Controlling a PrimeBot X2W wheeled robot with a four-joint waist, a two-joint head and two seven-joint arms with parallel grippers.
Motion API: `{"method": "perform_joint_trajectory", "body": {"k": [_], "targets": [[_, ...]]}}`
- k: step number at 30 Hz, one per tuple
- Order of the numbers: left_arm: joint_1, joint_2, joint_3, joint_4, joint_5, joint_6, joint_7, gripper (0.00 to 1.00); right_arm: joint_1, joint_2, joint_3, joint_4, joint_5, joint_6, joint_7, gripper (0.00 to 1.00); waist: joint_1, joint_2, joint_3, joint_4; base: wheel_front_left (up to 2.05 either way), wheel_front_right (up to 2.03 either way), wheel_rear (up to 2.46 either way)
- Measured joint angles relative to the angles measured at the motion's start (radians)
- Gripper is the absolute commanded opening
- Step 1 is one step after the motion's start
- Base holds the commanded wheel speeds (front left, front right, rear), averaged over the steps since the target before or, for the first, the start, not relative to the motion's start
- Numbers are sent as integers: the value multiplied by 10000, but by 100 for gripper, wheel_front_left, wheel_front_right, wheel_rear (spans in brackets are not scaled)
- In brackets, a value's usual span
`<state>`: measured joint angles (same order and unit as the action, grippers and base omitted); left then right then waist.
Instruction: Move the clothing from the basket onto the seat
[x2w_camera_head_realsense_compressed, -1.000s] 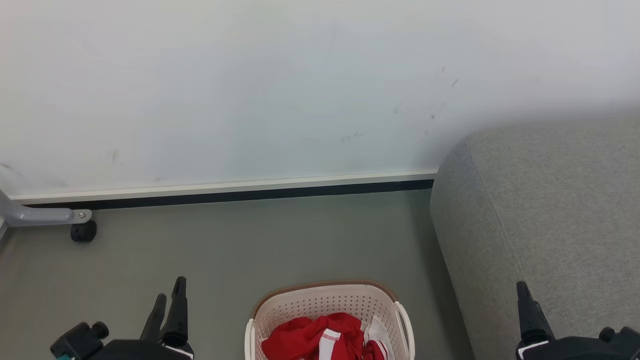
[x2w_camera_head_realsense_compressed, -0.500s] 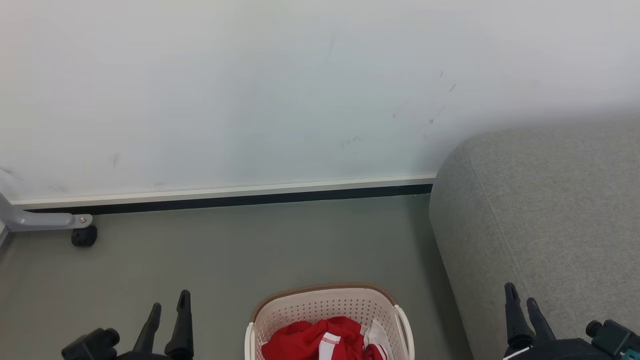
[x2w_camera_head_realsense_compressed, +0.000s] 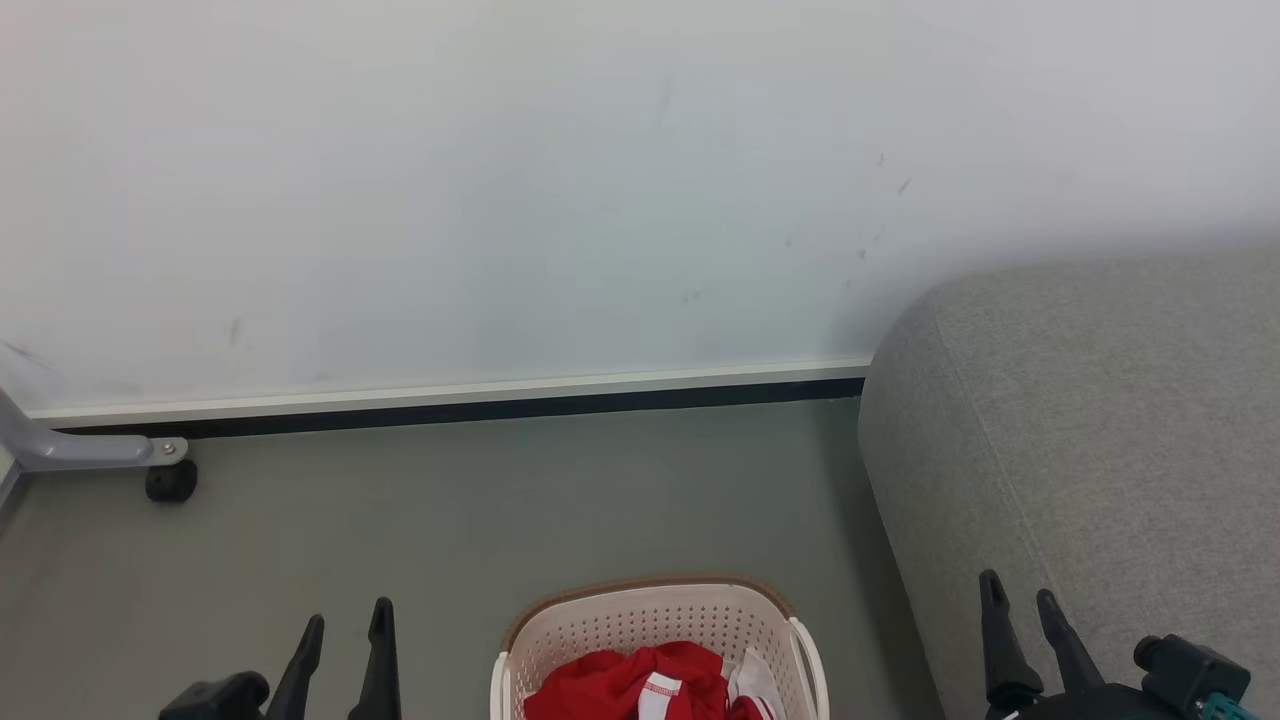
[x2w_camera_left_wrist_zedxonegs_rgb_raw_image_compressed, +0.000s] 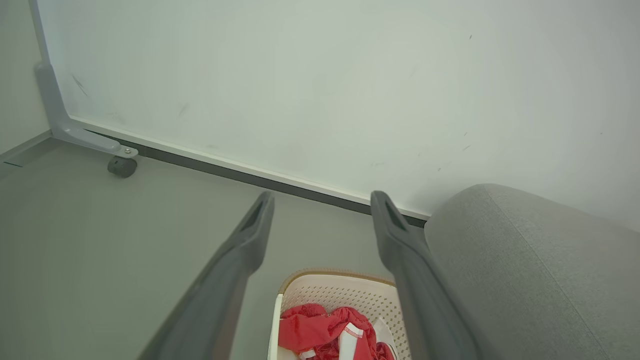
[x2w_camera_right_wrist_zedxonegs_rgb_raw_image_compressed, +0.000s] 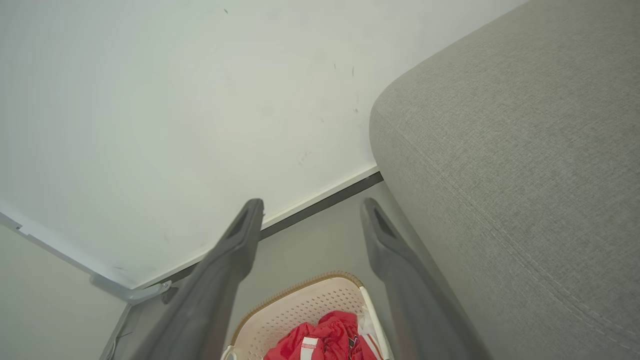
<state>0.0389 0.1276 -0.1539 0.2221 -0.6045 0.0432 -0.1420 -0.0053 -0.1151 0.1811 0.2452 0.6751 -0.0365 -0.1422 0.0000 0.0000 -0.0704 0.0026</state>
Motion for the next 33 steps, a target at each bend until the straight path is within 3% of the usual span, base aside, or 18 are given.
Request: {"method": "perform_joint_trajectory", "body": {"k": [18,33], "targets": [[311,44,-263,-27,1914,360,-548,100,158,-176,575,-54,-1958,-272,-541,100,0,0,-131,-20,0,0,0],[521,-25,-462,15,3221,347,-1022,100,268,-313,1014,-100,-3693,-491,-999,100,0,0,-240,-31,0,0,0]]}}
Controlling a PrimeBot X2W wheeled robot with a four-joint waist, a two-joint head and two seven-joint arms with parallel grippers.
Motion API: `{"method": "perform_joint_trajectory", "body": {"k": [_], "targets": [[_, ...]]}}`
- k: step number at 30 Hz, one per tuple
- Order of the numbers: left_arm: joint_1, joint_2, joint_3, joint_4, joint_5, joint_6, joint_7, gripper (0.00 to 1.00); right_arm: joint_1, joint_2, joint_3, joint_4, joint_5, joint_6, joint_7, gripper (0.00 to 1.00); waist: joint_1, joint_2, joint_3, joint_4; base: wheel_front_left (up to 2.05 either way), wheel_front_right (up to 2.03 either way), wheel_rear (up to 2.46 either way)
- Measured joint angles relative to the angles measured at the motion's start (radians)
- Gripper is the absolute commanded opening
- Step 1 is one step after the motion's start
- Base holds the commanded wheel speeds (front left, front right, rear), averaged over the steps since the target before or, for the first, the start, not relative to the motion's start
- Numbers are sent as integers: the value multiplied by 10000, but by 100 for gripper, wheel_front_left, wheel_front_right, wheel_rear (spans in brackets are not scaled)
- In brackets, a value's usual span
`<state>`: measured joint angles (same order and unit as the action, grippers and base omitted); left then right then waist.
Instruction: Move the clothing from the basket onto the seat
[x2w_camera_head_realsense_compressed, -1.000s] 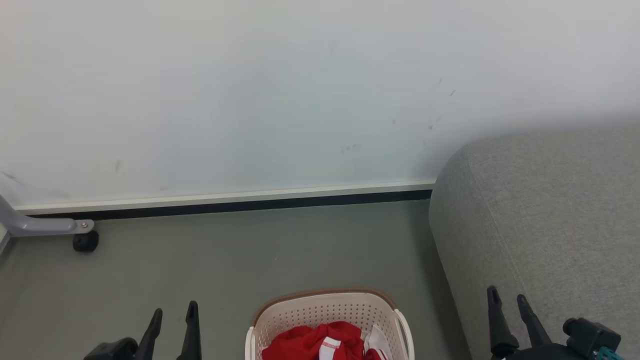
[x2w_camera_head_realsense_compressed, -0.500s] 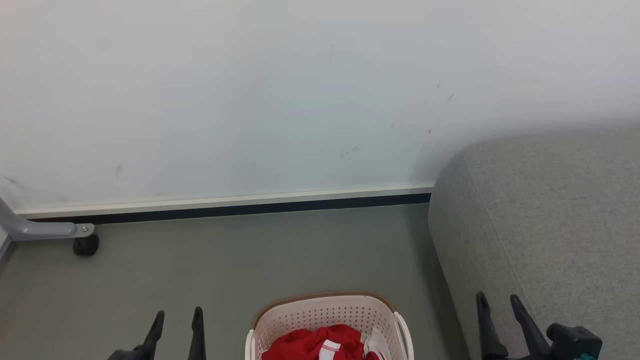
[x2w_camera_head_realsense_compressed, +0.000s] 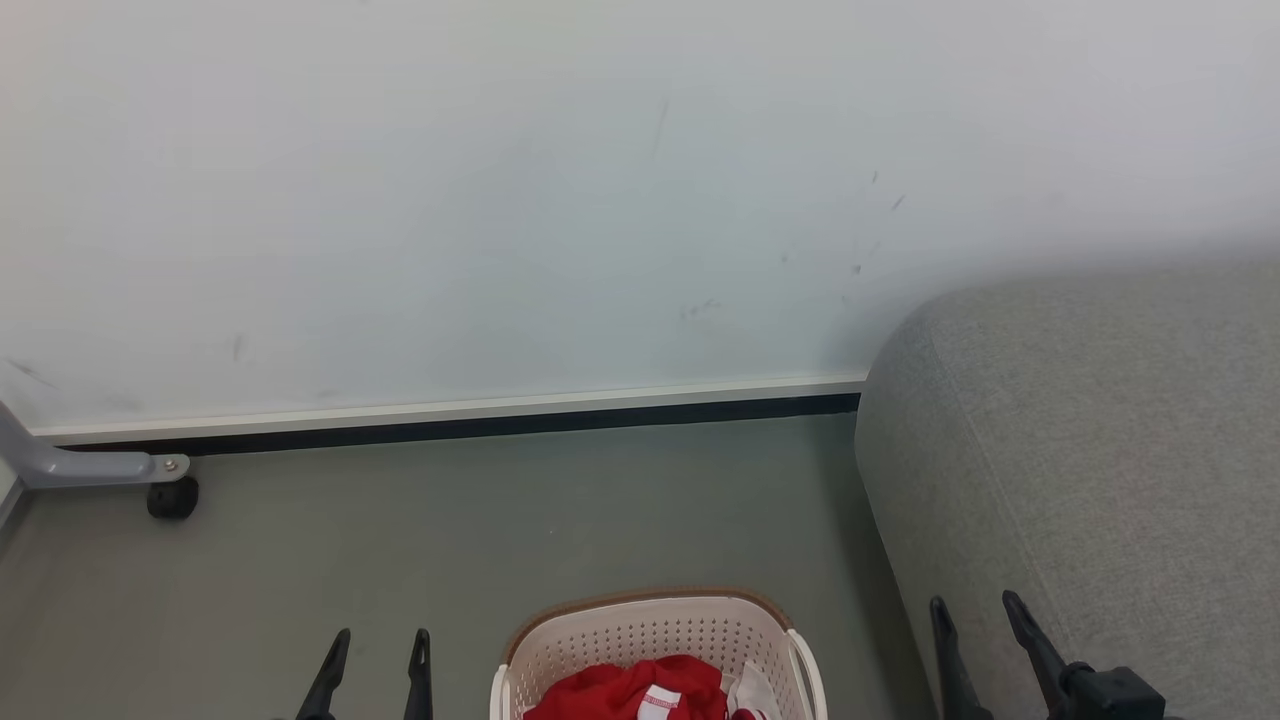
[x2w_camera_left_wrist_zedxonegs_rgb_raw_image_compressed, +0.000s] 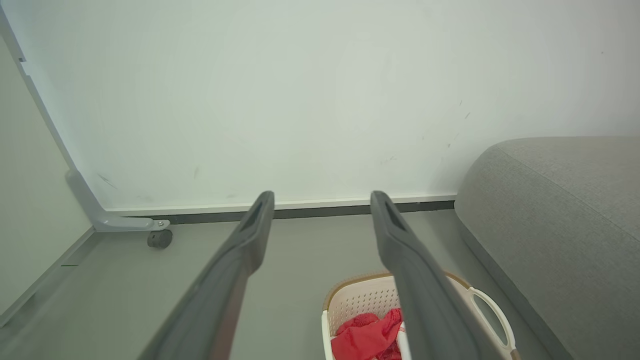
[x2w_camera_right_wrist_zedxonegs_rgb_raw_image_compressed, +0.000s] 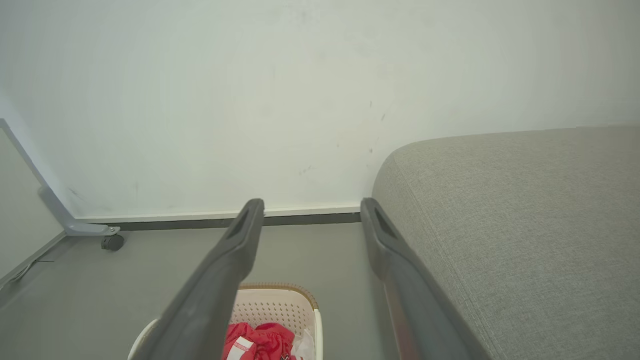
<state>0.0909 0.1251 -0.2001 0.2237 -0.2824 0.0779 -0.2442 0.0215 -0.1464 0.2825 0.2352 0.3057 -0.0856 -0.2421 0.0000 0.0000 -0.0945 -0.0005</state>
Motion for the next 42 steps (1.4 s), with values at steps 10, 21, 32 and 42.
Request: {"method": "perform_joint_trajectory", "body": {"k": [10,21,32,42], "targets": [[12,-6,-13,134,303,-92,-84,100,69,-12,61,-2,-180,-25,-71,100,0,0,-1,-12,0,0,0],[12,-36,61,228,303,-253,-84,100,72,-6,-12,15,-272,-23,-71,100,0,0,18,-23,0,0,0],[12,-59,50,201,410,-353,-84,100,86,8,-88,-75,-339,-10,-73,100,0,0,190,-43,0,0,0],[-254,-155,-493,221,662,-675,-84,100,106,-146,-499,-669,-466,-29,-73,100,0,0,952,-171,0,0,0]]}}
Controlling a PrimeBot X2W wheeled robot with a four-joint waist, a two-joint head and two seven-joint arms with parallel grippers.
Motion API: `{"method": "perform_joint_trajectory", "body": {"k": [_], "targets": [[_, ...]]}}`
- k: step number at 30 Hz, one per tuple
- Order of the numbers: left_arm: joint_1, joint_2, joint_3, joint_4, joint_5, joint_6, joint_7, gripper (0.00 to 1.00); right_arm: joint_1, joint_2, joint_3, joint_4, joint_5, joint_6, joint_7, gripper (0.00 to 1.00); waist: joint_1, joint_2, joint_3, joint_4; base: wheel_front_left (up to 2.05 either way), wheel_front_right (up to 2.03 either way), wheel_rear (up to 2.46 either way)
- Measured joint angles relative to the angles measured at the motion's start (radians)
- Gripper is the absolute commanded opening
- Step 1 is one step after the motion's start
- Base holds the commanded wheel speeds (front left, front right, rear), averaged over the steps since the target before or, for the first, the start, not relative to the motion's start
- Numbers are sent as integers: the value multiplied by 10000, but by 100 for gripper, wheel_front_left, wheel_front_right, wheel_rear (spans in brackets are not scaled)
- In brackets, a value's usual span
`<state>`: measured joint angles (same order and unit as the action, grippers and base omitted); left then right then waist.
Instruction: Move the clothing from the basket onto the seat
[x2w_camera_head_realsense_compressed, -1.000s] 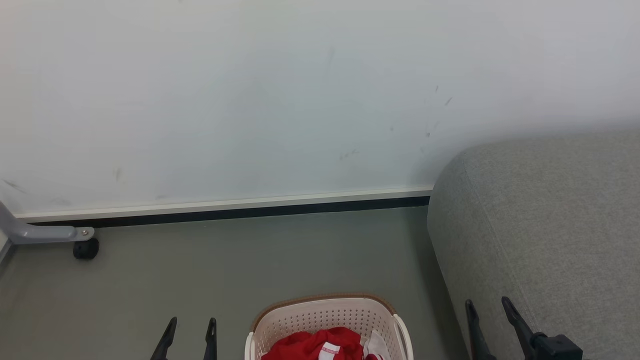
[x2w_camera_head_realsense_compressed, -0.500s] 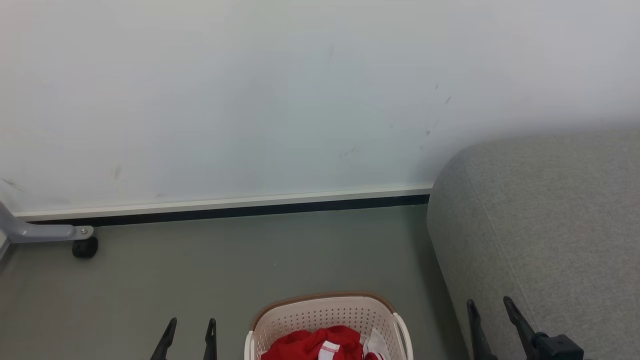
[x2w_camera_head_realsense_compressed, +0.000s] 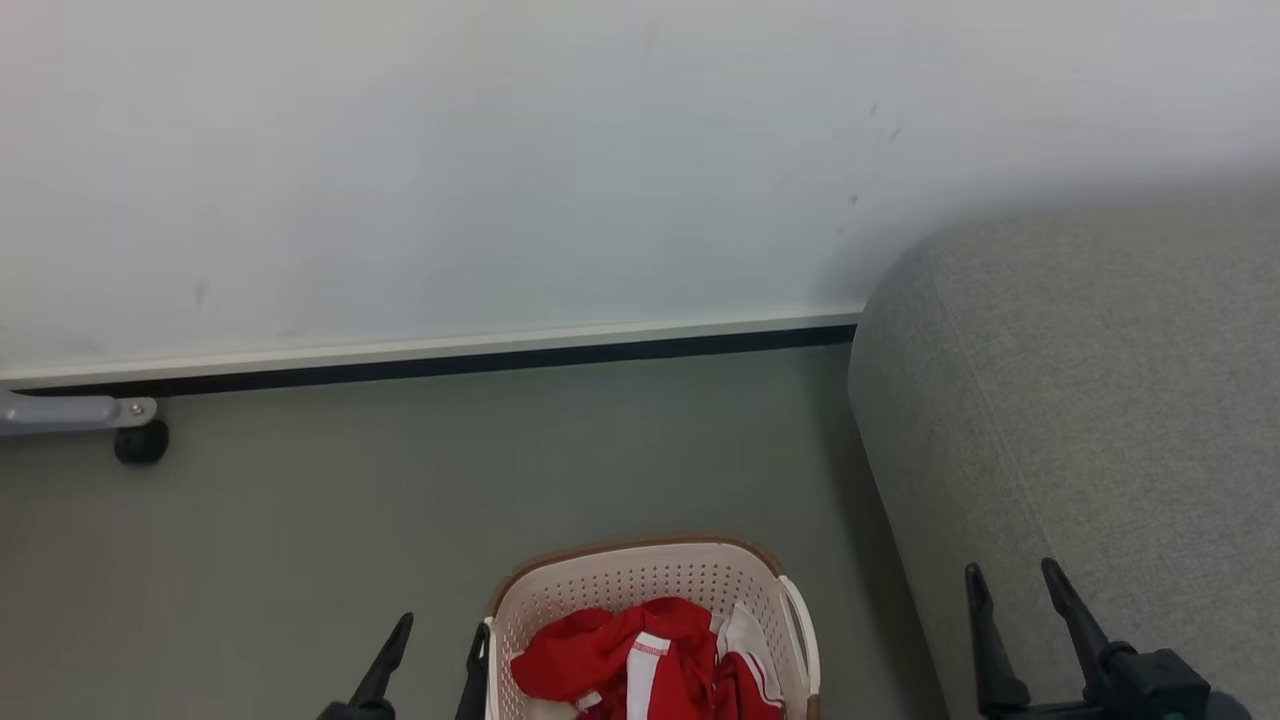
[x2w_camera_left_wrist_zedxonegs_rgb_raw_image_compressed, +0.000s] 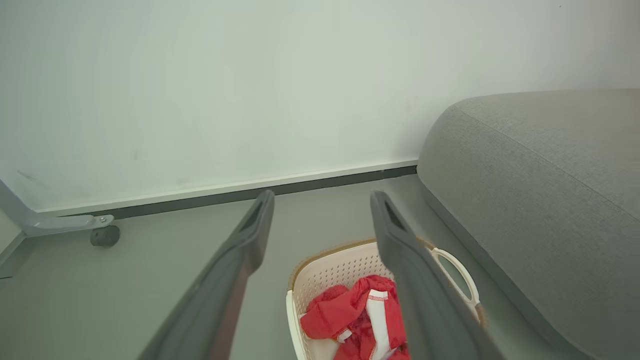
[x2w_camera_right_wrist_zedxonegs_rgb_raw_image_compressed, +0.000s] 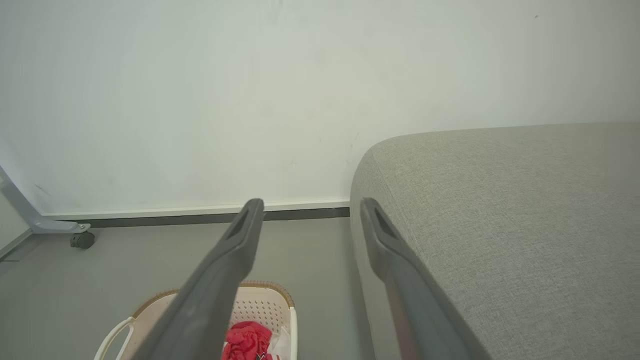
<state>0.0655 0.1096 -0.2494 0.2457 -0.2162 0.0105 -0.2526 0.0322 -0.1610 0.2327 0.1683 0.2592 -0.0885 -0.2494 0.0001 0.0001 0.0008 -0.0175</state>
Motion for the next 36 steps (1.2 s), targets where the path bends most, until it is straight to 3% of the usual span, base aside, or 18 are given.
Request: {"method": "perform_joint_trajectory", "body": {"k": [10,36], "targets": [[-1006,-169,-650,694,407,-290,0,100,-441,-69,-464,-894,-163,-86,-2,100,1,0,1174,-270,0,0,0],[-3915,-516,-1695,3170,1104,-291,454,100,-3112,-96,-525,-1967,-502,8,-73,100,2,1,4412,-1342,0,0,0]]}}
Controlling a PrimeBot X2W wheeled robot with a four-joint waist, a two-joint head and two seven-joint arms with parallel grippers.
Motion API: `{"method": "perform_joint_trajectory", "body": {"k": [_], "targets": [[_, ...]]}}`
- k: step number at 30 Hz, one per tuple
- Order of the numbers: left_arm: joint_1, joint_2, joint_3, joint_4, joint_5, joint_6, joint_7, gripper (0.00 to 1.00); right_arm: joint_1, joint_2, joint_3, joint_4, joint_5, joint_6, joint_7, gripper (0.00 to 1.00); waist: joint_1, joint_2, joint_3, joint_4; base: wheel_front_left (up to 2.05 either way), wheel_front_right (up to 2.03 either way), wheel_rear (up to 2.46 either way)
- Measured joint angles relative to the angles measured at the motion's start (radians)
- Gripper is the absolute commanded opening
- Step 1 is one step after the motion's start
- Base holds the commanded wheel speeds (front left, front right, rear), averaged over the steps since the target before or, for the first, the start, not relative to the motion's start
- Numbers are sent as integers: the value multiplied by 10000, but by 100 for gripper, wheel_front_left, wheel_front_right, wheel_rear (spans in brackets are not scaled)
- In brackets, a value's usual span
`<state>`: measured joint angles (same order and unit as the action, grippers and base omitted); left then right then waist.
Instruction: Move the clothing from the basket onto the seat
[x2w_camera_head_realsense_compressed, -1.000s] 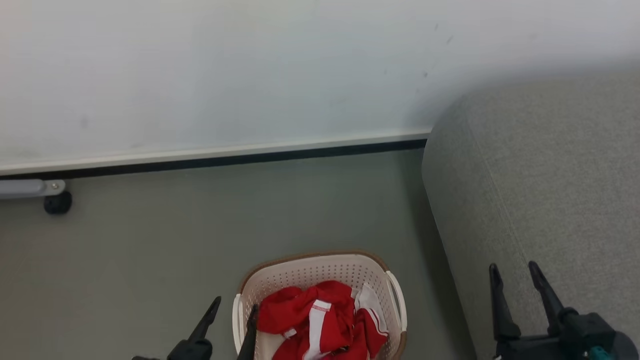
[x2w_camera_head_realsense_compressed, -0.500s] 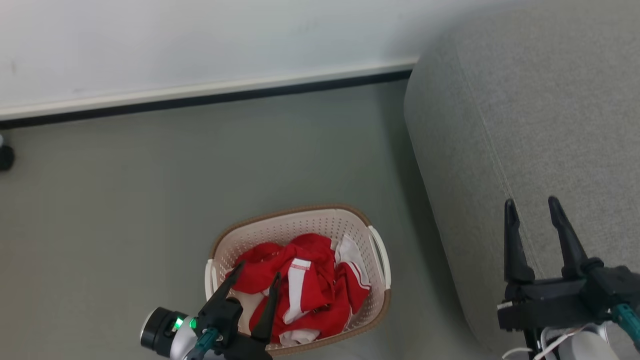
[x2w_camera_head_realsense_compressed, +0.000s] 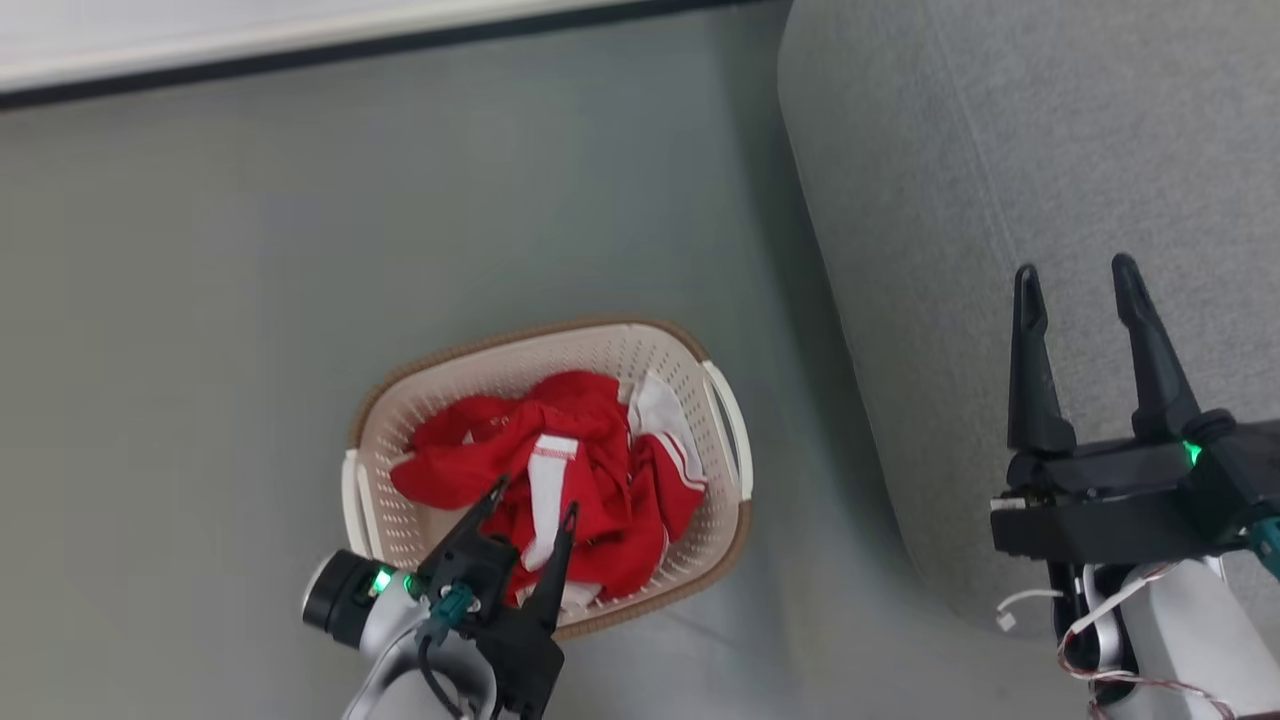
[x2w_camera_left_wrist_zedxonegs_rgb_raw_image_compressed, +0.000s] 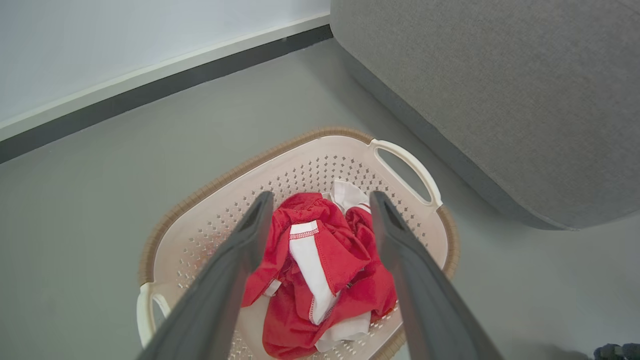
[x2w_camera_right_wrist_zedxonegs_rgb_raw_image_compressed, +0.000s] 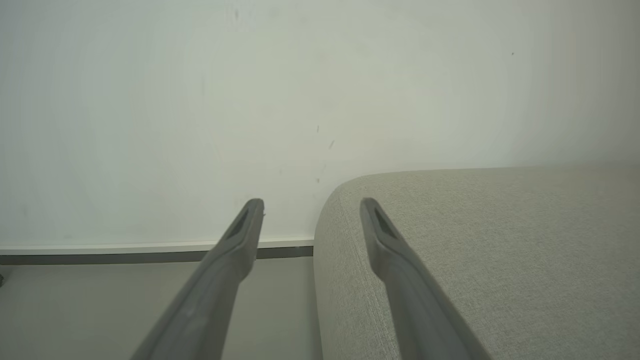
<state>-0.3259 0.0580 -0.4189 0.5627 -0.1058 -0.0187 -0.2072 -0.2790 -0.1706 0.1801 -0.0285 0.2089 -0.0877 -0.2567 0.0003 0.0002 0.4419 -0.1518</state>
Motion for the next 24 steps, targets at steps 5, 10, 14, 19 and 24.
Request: {"method": "perform_joint_trajectory", "body": {"k": [5,10,14,19,24], "targets": [[-515,-44,21,397,-100,27,38,100,-365,-19,-17,-144,-63,15,-2,100,0,0,670,-141,0,0,0],[-1096,-46,-38,715,-125,100,63,100,-788,-21,-75,-334,-86,52,-2,100,-1,0,1339,-235,0,0,0],[-1563,-52,-182,974,-119,102,121,100,-1151,-21,-105,-512,-90,84,-2,100,-1,1,1871,-275,0,0,0],[-2199,-58,-347,1248,-100,132,192,100,-1672,-15,-111,-805,-174,86,-2,100,-1,0,2537,-291,0,0,0],[-2942,-73,-761,1425,-153,282,297,100,-2265,17,-90,-1072,-247,132,-4,100,-1,1,3335,-293,0,0,0]]}}
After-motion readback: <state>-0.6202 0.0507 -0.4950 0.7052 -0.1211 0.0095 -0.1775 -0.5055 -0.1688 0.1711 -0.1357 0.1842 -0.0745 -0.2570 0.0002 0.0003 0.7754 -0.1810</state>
